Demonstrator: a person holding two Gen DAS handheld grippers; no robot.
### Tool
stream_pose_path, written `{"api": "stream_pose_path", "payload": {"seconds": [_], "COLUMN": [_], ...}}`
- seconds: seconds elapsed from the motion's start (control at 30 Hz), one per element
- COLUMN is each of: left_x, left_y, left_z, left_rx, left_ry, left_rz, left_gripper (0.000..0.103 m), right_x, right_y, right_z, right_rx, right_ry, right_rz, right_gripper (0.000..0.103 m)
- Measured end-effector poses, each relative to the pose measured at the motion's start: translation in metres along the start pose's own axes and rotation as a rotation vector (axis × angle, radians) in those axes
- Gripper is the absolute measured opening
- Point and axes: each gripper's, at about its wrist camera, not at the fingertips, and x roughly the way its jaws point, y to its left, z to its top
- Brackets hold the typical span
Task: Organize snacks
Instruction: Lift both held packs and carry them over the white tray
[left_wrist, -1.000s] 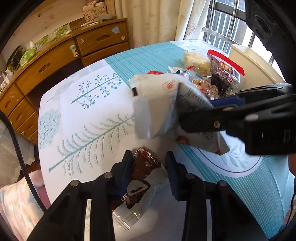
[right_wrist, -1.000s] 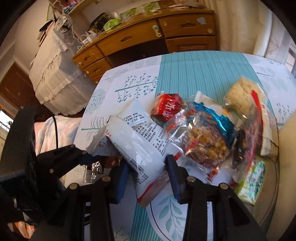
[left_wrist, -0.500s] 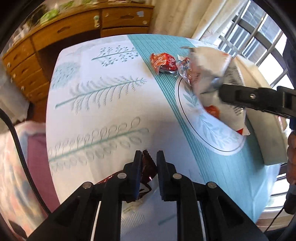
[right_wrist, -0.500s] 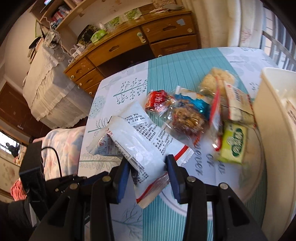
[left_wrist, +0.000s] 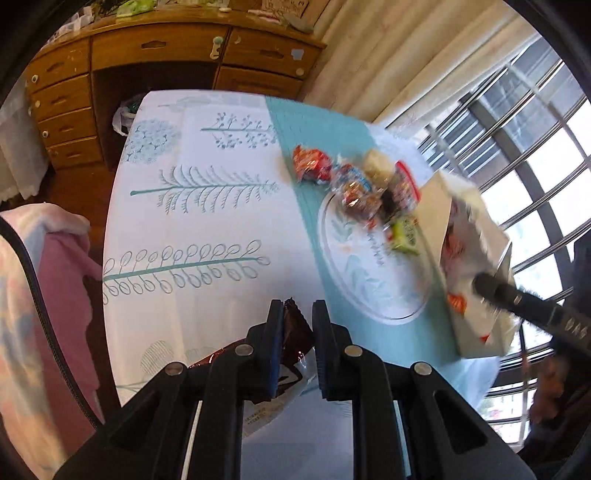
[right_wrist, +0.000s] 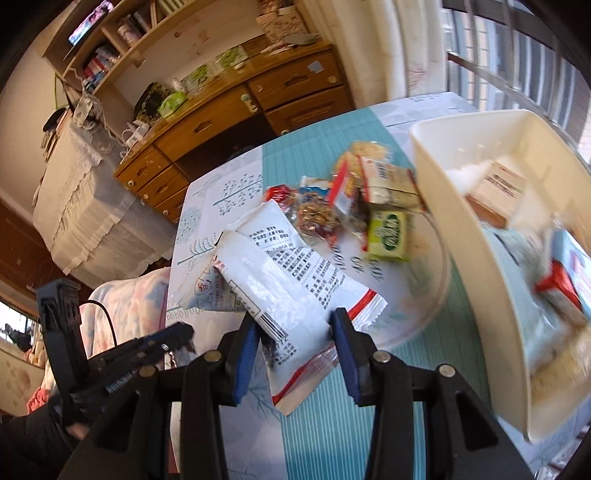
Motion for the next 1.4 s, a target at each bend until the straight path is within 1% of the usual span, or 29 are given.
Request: {"api": "stream_pose_path", "payload": {"seconds": [0.2, 0.4, 0.6, 0.8, 0.9, 1.0, 1.1, 1.23, 1.4], "left_x": [-0.028, -0.058, -0.088, -0.109, -0.114, -0.116, -0.112, -0.102, -0.083], "left_y": [-0.012, -0.027, -0.061, -0.118, -0.148, -0.182, -0.215, -0.250, -0.289], "left_z": [0.000, 0.003, 0.007, 0.004, 0.003, 0.002, 0.002, 0.003, 0.015], "left_rx": [-0.024, -0.032, -0.002, -0.023, -0.035, -0.025, -0.012, -0.004, 0.015], "left_ry": [-0.027, -0.081, -0.150, -0.235, -0.278, -0.317, -0.345, -0.373, -0.394], "left_rz": [-0.086, -0.128, -0.149, -0.157, -0.162, -0.167, -0.174, -0.184, -0.198], "left_gripper": [0.013, 0.013, 0.013, 0.013, 0.013, 0.013, 0.013, 0.013, 0.013], "right_x": [-0.026, -0.047, -0.066, -0.089, -0.103, -0.117, -0.129, -0.142, -0.147], "right_y": [-0.014, -0.029, -0.043, -0.069, -0.084, -0.098, -0.114, -0.136, -0.161], "right_z": [-0.012, -0.016, -0.015, -0.006, 0.001, 0.009, 0.020, 0.033, 0.049], "right_rx": [0.047, 0.062, 0.025, -0.042, -0.085, -0.120, -0.158, -0.195, -0.231], "right_ry": [-0.044, -0.074, -0.075, -0.075, -0.092, -0.113, -0.135, -0.167, -0.187], "right_rz": [-0.032, -0.038, -0.027, 0.011, 0.017, 0.028, 0.029, 0.029, 0.008], "right_gripper": [0.040, 0.040, 0.040, 0.040, 0.040, 0.040, 0.040, 0.040, 0.040]}}
